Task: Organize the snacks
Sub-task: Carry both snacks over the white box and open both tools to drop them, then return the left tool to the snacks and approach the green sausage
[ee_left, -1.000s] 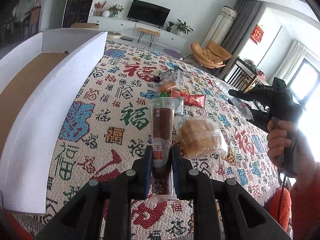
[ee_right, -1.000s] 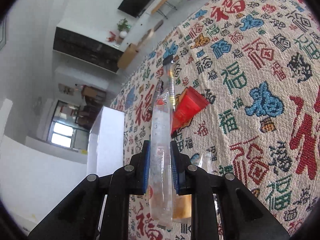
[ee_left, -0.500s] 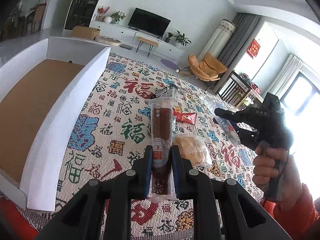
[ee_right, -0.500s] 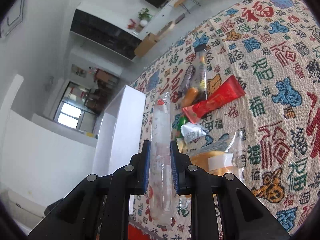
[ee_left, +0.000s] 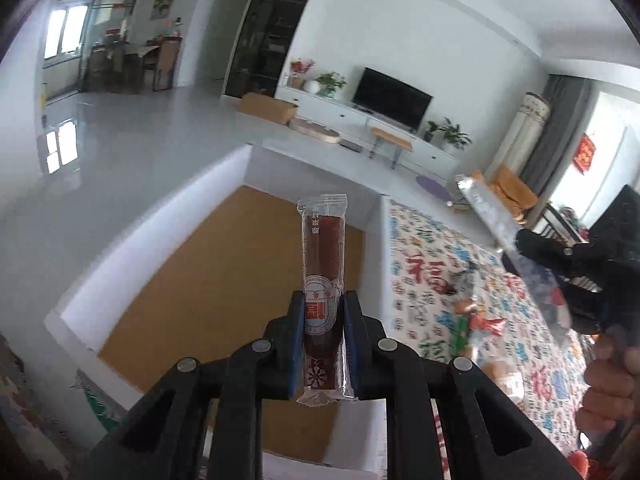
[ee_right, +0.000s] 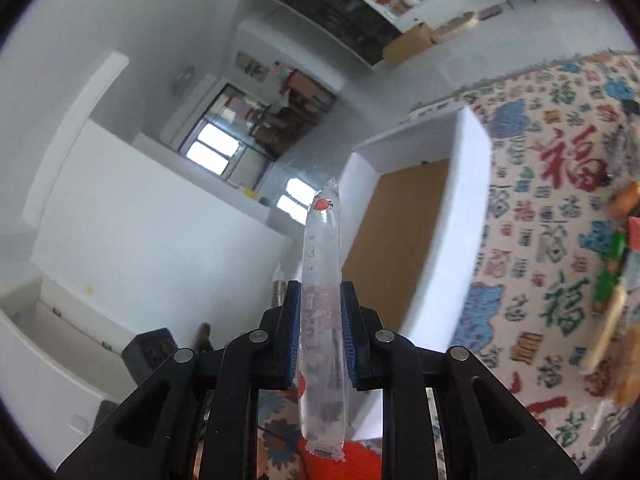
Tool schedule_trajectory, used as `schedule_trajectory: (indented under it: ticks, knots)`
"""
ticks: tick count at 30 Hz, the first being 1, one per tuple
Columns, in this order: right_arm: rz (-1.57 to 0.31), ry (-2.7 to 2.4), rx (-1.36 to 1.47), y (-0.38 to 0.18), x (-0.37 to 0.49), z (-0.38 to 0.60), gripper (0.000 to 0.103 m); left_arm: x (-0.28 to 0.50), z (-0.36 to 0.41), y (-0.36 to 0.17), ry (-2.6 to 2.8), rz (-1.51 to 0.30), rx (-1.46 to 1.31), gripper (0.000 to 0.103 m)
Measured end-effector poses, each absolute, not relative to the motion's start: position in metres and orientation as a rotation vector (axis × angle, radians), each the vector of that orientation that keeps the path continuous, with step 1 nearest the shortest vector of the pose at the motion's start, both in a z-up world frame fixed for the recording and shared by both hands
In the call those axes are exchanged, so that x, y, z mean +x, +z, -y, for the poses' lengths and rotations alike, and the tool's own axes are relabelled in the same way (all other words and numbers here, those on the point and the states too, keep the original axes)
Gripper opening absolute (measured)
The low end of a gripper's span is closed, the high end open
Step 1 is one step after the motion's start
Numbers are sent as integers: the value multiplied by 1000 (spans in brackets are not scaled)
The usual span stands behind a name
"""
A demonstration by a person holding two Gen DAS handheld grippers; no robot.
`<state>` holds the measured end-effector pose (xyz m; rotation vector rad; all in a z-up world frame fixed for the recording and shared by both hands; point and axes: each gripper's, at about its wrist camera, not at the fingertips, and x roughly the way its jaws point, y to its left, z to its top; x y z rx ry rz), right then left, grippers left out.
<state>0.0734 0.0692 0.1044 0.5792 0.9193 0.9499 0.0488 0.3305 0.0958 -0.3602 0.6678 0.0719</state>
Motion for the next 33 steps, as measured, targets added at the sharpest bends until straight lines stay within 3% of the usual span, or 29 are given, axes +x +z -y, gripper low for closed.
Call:
schedule_trajectory:
  ticks: [1, 2, 3, 4, 5, 6, 7, 12, 17, 23, 27, 29, 33]
  knots:
    - [-925, 966, 561, 104, 74, -87, 20, 50, -341, 89, 110, -679, -353, 19]
    - [-931, 973, 543, 103, 74, -102, 20, 52, -349, 81, 144, -700, -343, 33]
    - [-936, 965, 513, 100, 72, -115, 25, 56, -357, 71, 164, -731, -336, 49]
    - [-931, 940, 465, 98, 70, -126, 34, 59, -363, 60, 185, -759, -337, 79]
    - [-923, 920, 416, 94, 68, -134, 46, 60, -367, 51, 207, -769, -343, 90]
    - [-912, 916, 388, 91, 65, -138, 67, 57, -369, 44, 227, -764, -353, 89]
    - [-898, 908, 364, 87, 60, -137, 68, 55, -369, 39, 229, -765, -360, 89]
    - [-886, 893, 174, 60, 39, -102, 68, 52, -338, 36, 157, -746, -377, 90]
    - [-1064, 867, 116, -2, 8, -37, 68, 58, -277, 61, 28, -710, -319, 91]
    - [-1147, 639, 134, -70, 19, 49, 65, 66, -188, 79, -155, -751, -215, 92]
    - [-1045, 391, 183, -70, 55, 111, 65, 74, -131, 72, -253, -794, -167, 92]
    - [-985, 261, 213, -65, 72, 143, 66, 76, -106, 62, -297, -826, -160, 98]
    - [-927, 239, 227, -46, 57, 176, 67, 98, -74, 14, -301, -901, -61, 100]
